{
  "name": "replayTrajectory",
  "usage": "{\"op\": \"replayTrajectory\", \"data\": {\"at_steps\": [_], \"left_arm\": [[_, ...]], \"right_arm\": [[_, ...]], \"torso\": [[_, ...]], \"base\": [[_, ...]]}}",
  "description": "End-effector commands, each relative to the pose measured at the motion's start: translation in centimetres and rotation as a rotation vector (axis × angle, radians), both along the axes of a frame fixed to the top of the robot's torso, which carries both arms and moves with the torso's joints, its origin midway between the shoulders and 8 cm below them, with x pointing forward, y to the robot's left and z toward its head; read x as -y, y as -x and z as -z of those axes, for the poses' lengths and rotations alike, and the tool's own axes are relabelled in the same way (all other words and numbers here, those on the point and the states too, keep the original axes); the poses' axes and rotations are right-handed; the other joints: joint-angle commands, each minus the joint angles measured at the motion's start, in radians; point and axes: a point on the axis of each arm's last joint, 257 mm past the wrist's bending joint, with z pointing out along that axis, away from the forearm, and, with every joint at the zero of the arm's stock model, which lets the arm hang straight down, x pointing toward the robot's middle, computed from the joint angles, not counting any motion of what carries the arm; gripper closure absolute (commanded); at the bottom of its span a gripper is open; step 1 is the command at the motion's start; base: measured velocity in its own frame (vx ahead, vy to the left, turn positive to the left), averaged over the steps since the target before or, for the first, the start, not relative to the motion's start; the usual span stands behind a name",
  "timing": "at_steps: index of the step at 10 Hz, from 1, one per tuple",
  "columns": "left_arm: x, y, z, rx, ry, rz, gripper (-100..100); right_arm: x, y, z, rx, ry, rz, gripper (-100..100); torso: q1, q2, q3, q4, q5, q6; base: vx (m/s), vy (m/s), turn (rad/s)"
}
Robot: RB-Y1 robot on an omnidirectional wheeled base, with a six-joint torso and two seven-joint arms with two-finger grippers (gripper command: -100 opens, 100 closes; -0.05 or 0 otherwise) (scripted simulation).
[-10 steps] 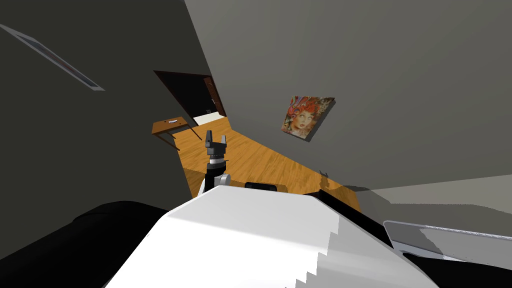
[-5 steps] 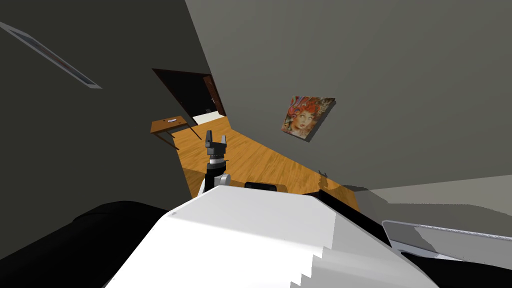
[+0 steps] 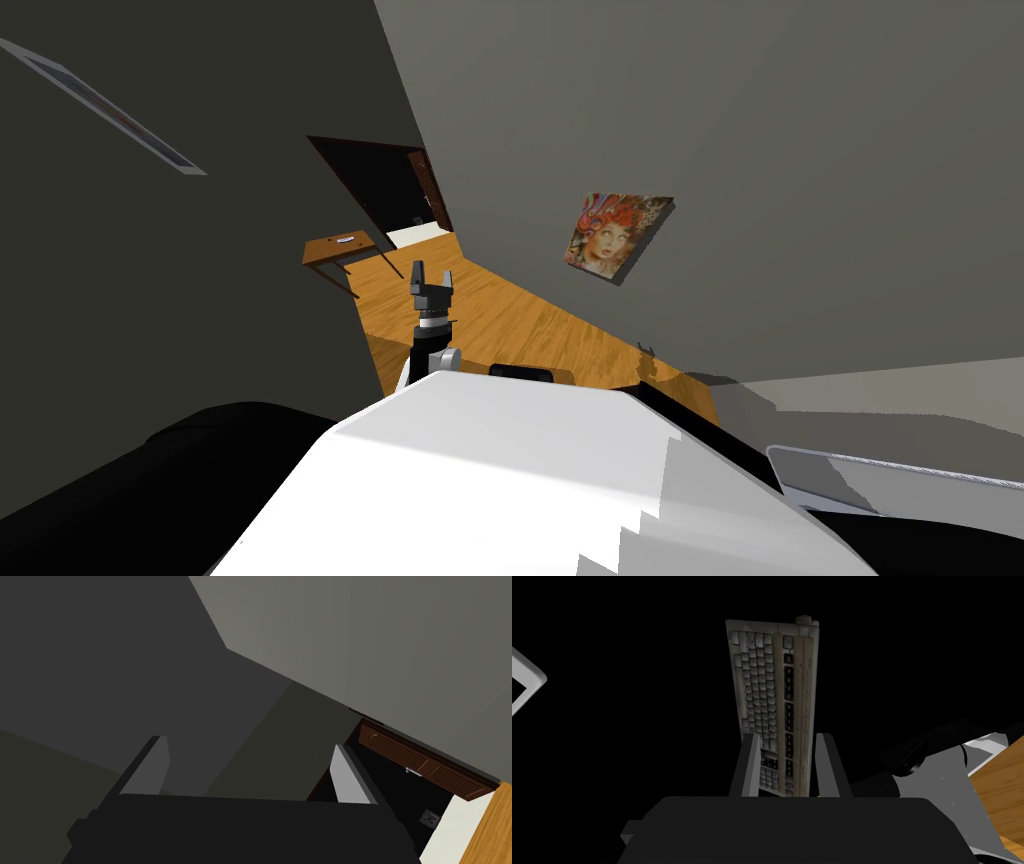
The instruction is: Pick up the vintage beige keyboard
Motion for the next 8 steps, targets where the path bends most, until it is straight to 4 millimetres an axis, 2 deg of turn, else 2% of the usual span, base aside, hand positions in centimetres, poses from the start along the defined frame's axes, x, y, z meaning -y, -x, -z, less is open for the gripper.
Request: {"op": "replayTrajectory", "data": {"at_steps": [1,2,5,6,8], "left_arm": [[0.0,0.0,0.0,0.0,0.0,0.0,0],[0.0,0.0,0.0,0.0,0.0,0.0,0],[0.0,0.0,0.0,0.0,0.0,0.0,0],[0.0,0.0,0.0,0.0,0.0,0.0,0],[0.0,0.0,0.0,0.0,0.0,0.0,0]], "right_arm": [[0.7,-0.2,-0.1,0.005,0.015,-0.008,100],[-1.1,1.1,-0.1,-0.004,-0.016,0.007,100],[0.5,0.6,-0.4,0.005,0.016,-0.002,100],[-1.2,2.1,-0.3,-0.008,-0.015,0.007,100],[0.3,1.7,-0.7,0.0,0.017,0.007,100]], "torso": [[0.0,0.0,0.0,0.0,0.0,0.0],[0.0,0.0,0.0,0.0,0.0,0.0],[-0.001,-0.001,0.0,0.0,0.0,0.0],[-0.001,-0.001,0.0,0.0,0.0,-0.001],[-0.002,0.0,0.0,0.0,-0.002,0.0]], "base": [[0.0,0.0,0.0],[0.011,0.0,0.049],[0.02,-0.011,0.013],[0.026,-0.009,0.054],[0.017,-0.008,0.023]]}}
